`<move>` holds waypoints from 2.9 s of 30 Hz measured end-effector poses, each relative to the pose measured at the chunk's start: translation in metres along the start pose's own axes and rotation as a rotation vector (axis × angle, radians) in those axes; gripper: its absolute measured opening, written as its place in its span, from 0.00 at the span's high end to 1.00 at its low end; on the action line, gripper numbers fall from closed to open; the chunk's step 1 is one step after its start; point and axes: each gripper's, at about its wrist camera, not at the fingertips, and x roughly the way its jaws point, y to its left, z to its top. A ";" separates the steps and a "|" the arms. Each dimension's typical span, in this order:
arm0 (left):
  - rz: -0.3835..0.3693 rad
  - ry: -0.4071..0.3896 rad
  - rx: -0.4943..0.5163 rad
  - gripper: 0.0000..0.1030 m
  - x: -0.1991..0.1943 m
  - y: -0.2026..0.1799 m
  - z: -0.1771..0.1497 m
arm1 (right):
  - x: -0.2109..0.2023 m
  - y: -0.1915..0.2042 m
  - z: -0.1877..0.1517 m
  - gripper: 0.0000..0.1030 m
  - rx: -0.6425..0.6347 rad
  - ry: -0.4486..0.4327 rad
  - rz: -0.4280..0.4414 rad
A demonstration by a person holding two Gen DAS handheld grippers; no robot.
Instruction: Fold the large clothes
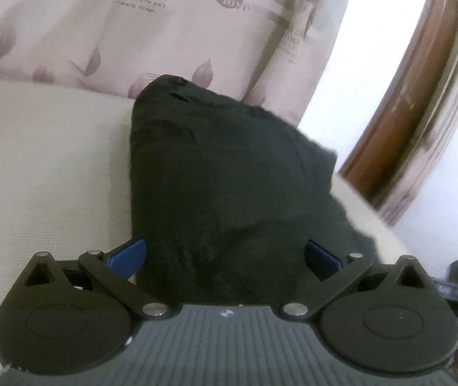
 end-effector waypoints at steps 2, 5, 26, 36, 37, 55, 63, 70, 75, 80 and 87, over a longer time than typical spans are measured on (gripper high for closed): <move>-0.001 0.005 -0.004 0.00 0.006 0.007 0.008 | -0.001 -0.008 0.007 0.00 0.057 -0.010 0.030; 0.021 0.039 0.010 0.00 0.020 0.018 0.015 | 0.005 -0.019 0.020 0.00 0.099 0.012 0.037; -0.146 0.078 -0.077 0.18 0.050 0.065 0.030 | 0.110 0.009 0.076 0.37 -0.036 0.132 0.182; -0.020 0.041 -0.044 0.18 -0.028 0.071 0.001 | 0.099 0.058 0.036 0.42 -0.073 0.140 0.301; -0.006 0.032 -0.043 0.17 -0.032 0.073 -0.003 | 0.098 0.061 0.030 0.42 -0.080 0.141 0.303; 0.444 -0.213 0.234 0.00 -0.069 -0.037 -0.015 | -0.013 0.138 -0.019 0.02 -0.453 -0.270 -0.076; 0.596 -0.319 0.249 0.00 -0.104 -0.078 -0.014 | -0.045 0.166 -0.046 0.01 -0.497 -0.330 -0.040; 0.671 -0.352 0.250 0.00 -0.126 -0.105 -0.011 | -0.062 0.176 -0.058 0.00 -0.497 -0.359 -0.035; 0.657 -0.385 0.288 0.00 -0.138 -0.122 -0.018 | -0.076 0.183 -0.064 0.00 -0.496 -0.400 -0.065; 0.660 -0.366 0.325 0.00 -0.141 -0.133 -0.026 | -0.081 0.190 -0.069 0.00 -0.518 -0.405 -0.102; 0.584 -0.314 0.240 0.00 -0.138 -0.126 -0.034 | -0.080 0.187 -0.071 0.00 -0.499 -0.372 -0.097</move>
